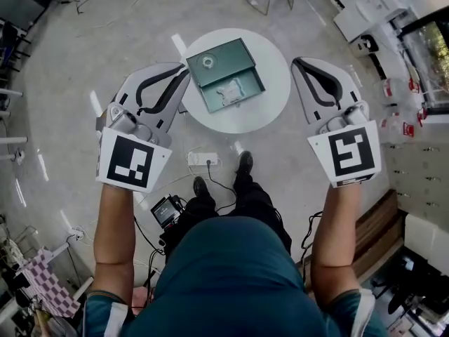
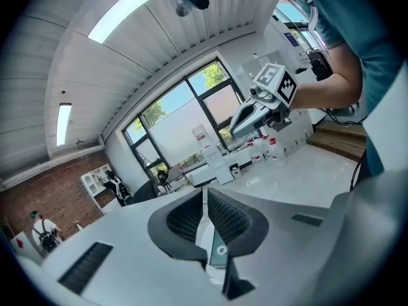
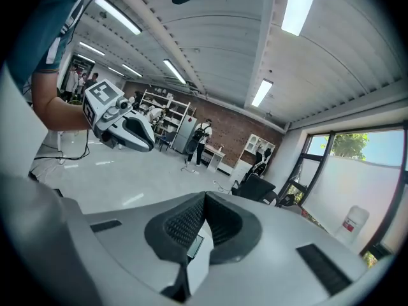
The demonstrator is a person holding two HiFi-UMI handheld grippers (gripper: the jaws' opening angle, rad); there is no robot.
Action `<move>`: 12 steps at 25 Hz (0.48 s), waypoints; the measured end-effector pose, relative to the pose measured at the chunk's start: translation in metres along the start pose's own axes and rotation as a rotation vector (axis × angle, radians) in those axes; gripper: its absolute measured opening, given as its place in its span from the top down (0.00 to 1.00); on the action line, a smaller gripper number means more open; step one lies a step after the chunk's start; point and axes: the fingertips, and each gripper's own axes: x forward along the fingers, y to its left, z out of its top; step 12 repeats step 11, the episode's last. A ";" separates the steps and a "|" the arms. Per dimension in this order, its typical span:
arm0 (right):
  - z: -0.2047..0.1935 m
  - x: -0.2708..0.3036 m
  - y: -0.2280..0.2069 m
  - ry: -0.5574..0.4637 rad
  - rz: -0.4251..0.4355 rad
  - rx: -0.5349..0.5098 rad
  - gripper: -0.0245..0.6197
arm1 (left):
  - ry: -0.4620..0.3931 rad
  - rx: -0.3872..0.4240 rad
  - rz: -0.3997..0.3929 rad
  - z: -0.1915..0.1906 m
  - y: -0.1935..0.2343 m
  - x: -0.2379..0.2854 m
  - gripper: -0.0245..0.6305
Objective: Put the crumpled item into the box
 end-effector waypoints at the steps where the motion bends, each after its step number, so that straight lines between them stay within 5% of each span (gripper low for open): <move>1: 0.009 -0.005 0.005 -0.001 -0.003 -0.004 0.90 | -0.002 0.000 0.005 0.002 0.001 -0.012 0.90; 12: 0.083 -0.041 0.043 -0.018 -0.030 -0.039 0.90 | -0.040 -0.006 0.039 0.017 0.011 -0.102 0.90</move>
